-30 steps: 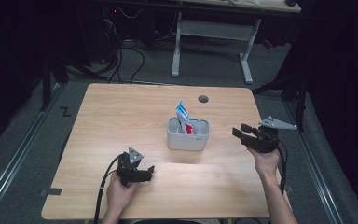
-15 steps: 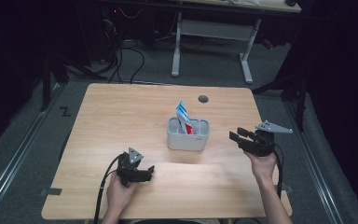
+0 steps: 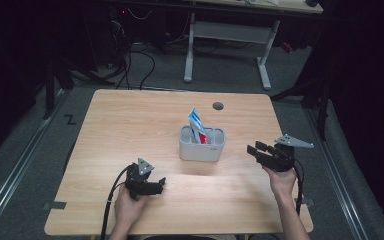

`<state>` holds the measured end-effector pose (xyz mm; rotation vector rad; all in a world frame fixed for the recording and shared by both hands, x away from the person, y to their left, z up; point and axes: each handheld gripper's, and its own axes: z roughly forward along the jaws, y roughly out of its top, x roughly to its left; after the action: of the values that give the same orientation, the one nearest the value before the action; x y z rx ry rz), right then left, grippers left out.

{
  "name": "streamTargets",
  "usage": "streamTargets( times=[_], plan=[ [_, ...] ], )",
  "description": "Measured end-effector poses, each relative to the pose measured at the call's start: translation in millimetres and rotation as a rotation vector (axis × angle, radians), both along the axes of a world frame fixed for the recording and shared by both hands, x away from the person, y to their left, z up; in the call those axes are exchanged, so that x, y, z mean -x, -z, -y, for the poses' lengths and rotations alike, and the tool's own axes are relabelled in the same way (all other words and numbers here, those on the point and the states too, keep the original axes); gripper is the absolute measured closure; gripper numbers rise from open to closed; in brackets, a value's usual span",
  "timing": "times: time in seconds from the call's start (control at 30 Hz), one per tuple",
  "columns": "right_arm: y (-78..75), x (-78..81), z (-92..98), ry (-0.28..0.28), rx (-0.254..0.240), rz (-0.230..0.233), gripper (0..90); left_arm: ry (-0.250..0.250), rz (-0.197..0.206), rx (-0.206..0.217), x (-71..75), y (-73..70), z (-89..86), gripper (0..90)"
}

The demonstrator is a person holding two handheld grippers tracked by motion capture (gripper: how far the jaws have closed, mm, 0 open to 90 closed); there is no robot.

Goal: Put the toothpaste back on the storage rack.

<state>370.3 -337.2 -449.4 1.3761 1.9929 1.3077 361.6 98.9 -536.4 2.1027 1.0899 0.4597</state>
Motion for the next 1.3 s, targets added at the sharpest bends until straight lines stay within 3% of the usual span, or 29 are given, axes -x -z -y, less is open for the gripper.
streamTargets(
  times=[0.37, 0.5, 1.03, 1.3],
  plan=[
    [10.3, 1.2, -2.2, -0.002, 0.002, -0.016, 52.6, 0.0, 0.0, 0.0, 0.0, 0.0, 0.0, 15.7],
    [16.6, 3.2, -2.6, -0.004, -0.019, -0.021, 52.6, -0.004, 0.0, 0.0, 0.1, 0.0, 0.3, 15.7],
    [40.4, 6.9, -8.5, -0.003, -0.007, -0.068, 52.5, 0.001, 0.0, -0.001, 1.0, -0.1, 0.6, 15.7],
    [51.8, 3.9, -17.1, 0.0, 0.027, -0.094, 51.8, 0.001, 0.0, -0.002, 1.0, -0.1, 0.6, 15.8]
  ],
)
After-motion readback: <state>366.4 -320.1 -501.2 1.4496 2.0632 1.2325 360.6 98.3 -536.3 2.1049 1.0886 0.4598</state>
